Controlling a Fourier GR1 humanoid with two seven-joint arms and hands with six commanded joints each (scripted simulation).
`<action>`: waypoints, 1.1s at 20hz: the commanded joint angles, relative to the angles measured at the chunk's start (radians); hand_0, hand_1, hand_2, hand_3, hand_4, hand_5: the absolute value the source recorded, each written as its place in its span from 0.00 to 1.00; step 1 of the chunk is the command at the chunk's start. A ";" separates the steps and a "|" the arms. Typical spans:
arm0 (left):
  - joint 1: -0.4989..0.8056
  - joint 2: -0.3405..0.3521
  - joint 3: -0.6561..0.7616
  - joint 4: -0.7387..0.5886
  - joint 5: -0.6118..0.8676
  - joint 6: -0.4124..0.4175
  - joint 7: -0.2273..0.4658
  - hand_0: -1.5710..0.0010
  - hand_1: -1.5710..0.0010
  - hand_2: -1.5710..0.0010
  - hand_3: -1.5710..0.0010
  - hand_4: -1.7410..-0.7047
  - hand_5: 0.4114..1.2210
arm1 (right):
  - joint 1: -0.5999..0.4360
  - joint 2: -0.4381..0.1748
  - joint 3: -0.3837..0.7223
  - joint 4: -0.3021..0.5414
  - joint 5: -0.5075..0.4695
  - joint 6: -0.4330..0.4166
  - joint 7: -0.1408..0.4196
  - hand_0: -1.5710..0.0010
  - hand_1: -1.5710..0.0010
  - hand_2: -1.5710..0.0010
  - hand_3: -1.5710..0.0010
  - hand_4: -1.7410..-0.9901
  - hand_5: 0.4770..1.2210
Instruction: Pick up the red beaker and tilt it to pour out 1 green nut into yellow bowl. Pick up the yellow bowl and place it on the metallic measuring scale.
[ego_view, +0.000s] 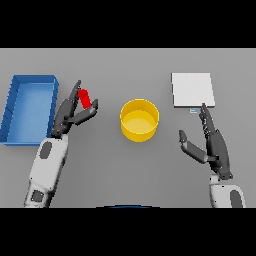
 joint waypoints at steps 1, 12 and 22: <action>-0.010 -0.002 0.001 0.011 0.000 -0.001 -0.012 1.00 1.00 1.00 1.00 0.41 0.37 | -0.004 0.002 0.006 0.000 0.010 -0.004 -0.007 1.00 1.00 1.00 1.00 0.54 0.28; -0.143 -0.017 0.047 0.185 0.010 0.010 -0.088 0.95 0.95 0.92 0.95 0.31 0.44 | -0.003 -0.002 0.004 -0.009 0.023 -0.014 -0.001 1.00 1.00 1.00 1.00 0.60 0.28; -0.185 -0.050 0.067 0.260 -0.021 0.115 -0.159 0.12 0.12 0.11 0.12 0.18 0.89 | -0.001 0.003 0.008 -0.003 0.004 0.005 -0.007 1.00 1.00 1.00 1.00 0.58 0.28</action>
